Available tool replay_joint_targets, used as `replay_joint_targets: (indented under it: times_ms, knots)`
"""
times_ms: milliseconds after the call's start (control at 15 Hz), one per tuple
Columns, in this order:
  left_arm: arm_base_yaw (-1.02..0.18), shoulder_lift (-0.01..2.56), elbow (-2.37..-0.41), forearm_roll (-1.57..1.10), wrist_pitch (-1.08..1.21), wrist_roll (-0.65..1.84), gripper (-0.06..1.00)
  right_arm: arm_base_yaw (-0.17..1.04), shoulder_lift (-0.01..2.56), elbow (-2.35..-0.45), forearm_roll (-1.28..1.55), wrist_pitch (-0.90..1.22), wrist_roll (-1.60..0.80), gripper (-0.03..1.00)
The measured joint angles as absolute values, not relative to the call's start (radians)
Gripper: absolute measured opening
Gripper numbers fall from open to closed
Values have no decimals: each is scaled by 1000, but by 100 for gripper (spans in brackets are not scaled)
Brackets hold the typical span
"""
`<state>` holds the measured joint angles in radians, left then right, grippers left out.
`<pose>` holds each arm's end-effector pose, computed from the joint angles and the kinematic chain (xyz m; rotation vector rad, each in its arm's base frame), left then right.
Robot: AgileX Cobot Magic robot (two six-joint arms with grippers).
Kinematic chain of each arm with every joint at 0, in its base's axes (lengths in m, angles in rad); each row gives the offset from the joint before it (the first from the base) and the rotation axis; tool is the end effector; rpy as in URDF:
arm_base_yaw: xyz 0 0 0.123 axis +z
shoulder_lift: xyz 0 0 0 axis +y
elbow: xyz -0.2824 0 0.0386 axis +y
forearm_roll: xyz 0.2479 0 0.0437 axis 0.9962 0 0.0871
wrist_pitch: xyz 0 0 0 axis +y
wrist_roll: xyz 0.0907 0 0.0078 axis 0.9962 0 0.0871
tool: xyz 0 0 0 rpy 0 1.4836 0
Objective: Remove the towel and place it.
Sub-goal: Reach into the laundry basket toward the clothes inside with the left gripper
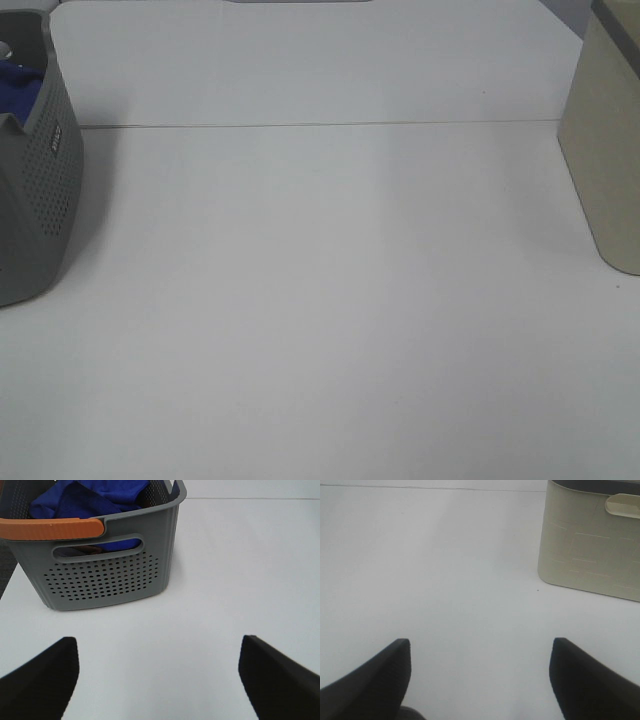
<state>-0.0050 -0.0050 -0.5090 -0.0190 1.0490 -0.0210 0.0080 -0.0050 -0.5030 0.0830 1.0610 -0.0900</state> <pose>-0.0062 -0.0015 0.2806 -0.0152 2.0186 -0.0391 -0.0062 0.0065 0.2782 -0.1039 2.0315 0.0476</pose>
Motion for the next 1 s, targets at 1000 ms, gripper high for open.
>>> replay_joint_targets:
  times_ms: [1000]
  knots:
    - [-5, -5, -509, -18, 1049, -21, 99, 8, -5, -503, 83, 1061, -90, 75]
